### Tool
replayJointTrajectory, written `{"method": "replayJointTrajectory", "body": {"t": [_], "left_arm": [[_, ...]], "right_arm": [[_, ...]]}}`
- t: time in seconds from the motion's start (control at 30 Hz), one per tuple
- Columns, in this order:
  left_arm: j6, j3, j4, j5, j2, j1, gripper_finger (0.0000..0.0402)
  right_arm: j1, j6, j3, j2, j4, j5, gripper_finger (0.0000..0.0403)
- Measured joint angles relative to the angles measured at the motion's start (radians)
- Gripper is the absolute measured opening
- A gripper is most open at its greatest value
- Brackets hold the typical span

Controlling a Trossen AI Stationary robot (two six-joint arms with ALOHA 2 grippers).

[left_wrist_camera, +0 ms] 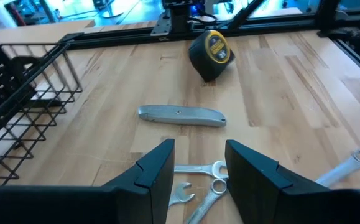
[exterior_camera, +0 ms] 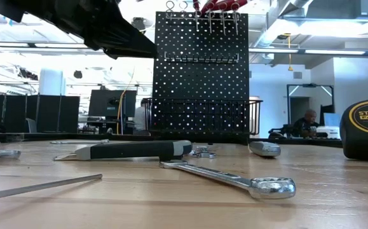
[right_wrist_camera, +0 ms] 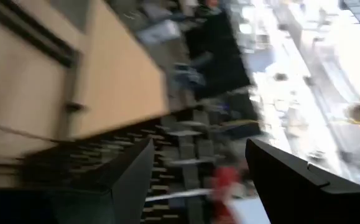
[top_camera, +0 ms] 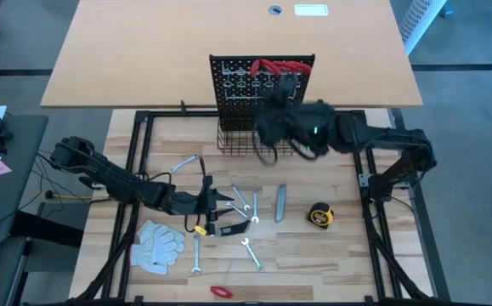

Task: Hang tools onto peg board
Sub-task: Hang the red allen wrench on the pegboard

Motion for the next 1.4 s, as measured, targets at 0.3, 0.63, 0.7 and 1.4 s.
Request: {"method": "replayJointTrajectory", "body": {"t": [0.3, 0.63, 0.7, 1.4], "left_arm": [[0.196, 0.041, -0.069, -0.022, -0.001, -0.190, 0.0138], [-0.178, 0.228, -0.371, 0.191, -0.001, -0.394, 0.0138], [-0.229, 0.229, -0.375, 0.235, -0.001, -0.402, 0.0138], [-0.422, 0.555, -0.487, 0.136, 0.545, -0.563, 0.0138]], "right_arm": [[0.245, 0.707, -0.198, -0.001, -0.438, -0.090, 0.0265], [0.485, 0.890, -0.908, 0.052, 0.713, -0.278, 0.0265], [0.465, 0.877, -0.984, 0.103, 0.967, -0.387, 0.0265], [0.330, 0.948, -0.477, 0.510, 0.657, -0.936, 0.0265]]}}
